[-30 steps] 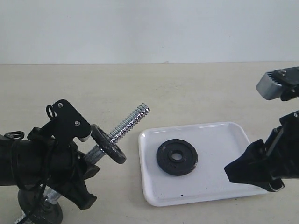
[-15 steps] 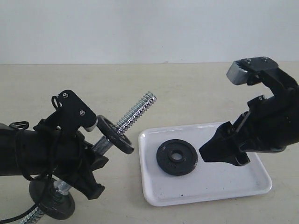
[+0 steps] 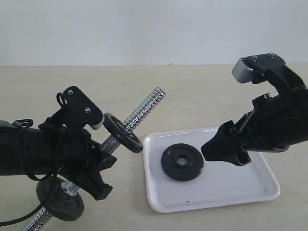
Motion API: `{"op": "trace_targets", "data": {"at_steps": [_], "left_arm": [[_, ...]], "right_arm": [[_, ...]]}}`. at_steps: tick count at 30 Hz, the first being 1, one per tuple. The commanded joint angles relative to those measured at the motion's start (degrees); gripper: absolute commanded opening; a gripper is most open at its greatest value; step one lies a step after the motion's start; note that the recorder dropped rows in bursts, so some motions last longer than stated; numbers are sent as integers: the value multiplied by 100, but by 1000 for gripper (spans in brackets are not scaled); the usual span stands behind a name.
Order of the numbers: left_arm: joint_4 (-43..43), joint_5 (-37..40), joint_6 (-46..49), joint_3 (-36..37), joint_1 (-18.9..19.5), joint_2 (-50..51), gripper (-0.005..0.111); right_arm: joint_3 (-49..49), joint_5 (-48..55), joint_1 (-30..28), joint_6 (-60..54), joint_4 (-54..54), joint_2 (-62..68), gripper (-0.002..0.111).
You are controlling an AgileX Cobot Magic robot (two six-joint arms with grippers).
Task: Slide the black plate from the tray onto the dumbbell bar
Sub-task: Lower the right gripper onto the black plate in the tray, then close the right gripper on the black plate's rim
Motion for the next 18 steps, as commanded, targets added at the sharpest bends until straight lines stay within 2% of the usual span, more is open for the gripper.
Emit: {"op": "trace_targets", "data": {"at_steps": [1, 5, 8, 13, 18], "left_arm": [[-8, 219, 6, -258, -10, -260, 4], [-8, 219, 6, -258, -10, -260, 4], [-8, 219, 6, -258, -10, -260, 4], [-8, 219, 6, -258, -10, -260, 4], [-8, 219, 6, -258, -10, -260, 4]], "right_arm": [[-78, -209, 255, -104, -25, 365, 84], [-279, -658, 814, 63, -267, 887, 84], [-473, -817, 1127, 686, -962, 1282, 84], [-938, -562, 1320, 2311, -2626, 1829, 84], [-1419, -137, 1320, 2607, -2826, 2215, 84]]}}
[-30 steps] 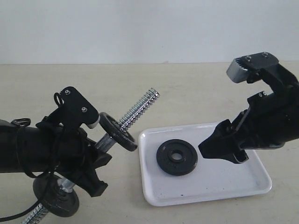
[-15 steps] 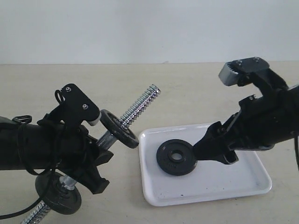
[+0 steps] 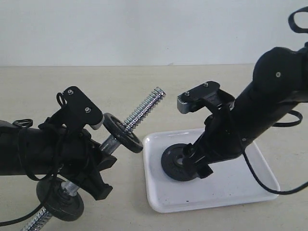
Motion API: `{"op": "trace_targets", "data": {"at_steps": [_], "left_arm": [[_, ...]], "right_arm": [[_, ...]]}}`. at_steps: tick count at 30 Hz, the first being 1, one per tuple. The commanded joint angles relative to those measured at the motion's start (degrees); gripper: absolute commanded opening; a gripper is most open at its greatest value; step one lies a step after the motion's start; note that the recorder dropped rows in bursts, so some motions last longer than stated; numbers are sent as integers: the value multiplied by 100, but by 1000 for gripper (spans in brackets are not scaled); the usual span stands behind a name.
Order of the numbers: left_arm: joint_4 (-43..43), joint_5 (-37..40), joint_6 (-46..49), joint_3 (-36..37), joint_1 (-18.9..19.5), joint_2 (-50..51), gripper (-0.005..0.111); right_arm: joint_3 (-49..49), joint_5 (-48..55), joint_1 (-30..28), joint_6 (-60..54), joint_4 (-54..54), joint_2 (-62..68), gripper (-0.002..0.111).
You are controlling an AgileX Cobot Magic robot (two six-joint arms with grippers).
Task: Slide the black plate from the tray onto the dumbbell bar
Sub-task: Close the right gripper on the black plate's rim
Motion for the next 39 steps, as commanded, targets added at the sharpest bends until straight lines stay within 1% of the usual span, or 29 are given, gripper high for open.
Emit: {"op": "trace_targets", "data": {"at_steps": [1, 9, 19, 32, 39], "left_arm": [[-8, 219, 6, -258, -10, -260, 4], [-8, 219, 6, -258, -10, -260, 4], [-8, 219, 6, -258, -10, -260, 4], [-8, 247, 6, -258, -10, -260, 4], [-8, 247, 6, -258, -10, -260, 4]], "right_arm": [[-423, 362, 13, 297, -228, 293, 84], [-981, 594, 13, 332, -228, 824, 84], [-1383, 658, 13, 345, -228, 1539, 84], [-1384, 411, 36, 526, -183, 1880, 84], [-1517, 261, 227, 526, -198, 1926, 84]]}}
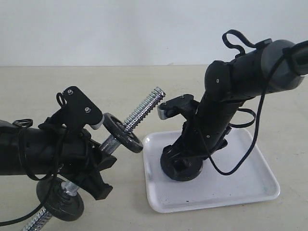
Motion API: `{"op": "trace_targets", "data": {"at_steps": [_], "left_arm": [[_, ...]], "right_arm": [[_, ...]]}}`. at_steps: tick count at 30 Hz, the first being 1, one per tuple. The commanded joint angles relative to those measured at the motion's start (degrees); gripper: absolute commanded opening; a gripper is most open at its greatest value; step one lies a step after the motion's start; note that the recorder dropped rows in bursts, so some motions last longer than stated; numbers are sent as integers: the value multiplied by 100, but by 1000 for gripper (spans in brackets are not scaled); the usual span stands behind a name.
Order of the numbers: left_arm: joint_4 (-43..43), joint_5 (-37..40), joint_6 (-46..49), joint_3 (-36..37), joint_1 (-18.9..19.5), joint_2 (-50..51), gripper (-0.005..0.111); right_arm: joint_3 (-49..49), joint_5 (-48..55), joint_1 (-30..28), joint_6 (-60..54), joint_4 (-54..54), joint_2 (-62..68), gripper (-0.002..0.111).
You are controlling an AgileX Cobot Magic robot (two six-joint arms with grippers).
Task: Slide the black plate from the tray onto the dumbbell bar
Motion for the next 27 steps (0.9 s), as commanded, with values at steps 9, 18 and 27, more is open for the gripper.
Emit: {"op": "trace_targets", "data": {"at_steps": [9, 18, 27], "left_arm": [[-7, 358, 8, -255, -10, -260, 4], [-7, 383, 8, -255, -10, -260, 4], [-7, 383, 8, -255, -10, -260, 4]], "right_arm": [[-560, 63, 280, 271, 32, 71, 84], [-558, 159, 280, 349, 32, 78, 84], [-558, 313, 280, 596, 203, 78, 84]]}}
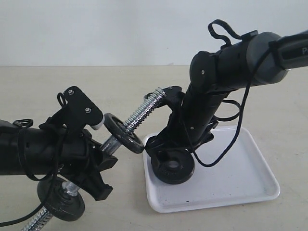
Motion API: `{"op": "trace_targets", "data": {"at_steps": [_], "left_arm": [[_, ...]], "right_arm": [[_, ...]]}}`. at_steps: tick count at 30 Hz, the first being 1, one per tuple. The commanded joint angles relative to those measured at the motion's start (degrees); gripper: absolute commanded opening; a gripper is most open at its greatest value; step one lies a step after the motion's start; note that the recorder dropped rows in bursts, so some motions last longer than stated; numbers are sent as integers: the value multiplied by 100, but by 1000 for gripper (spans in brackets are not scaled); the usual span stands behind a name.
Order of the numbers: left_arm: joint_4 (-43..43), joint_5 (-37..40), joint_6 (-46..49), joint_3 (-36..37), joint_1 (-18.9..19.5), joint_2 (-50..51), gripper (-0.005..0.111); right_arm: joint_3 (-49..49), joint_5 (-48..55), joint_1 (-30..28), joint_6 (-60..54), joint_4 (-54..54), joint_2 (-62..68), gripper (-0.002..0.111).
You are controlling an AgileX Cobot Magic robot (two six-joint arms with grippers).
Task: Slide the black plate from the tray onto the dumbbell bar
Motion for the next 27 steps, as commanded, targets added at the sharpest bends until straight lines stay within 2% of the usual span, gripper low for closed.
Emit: {"op": "trace_targets", "data": {"at_steps": [1, 27], "left_arm": [[-53, 298, 8, -255, -10, -260, 4], [-53, 271, 8, -255, -10, -260, 4]], "right_arm": [[-29, 110, 16, 100, 208, -14, 84], [-29, 459, 16, 28, 250, -14, 84]]}}
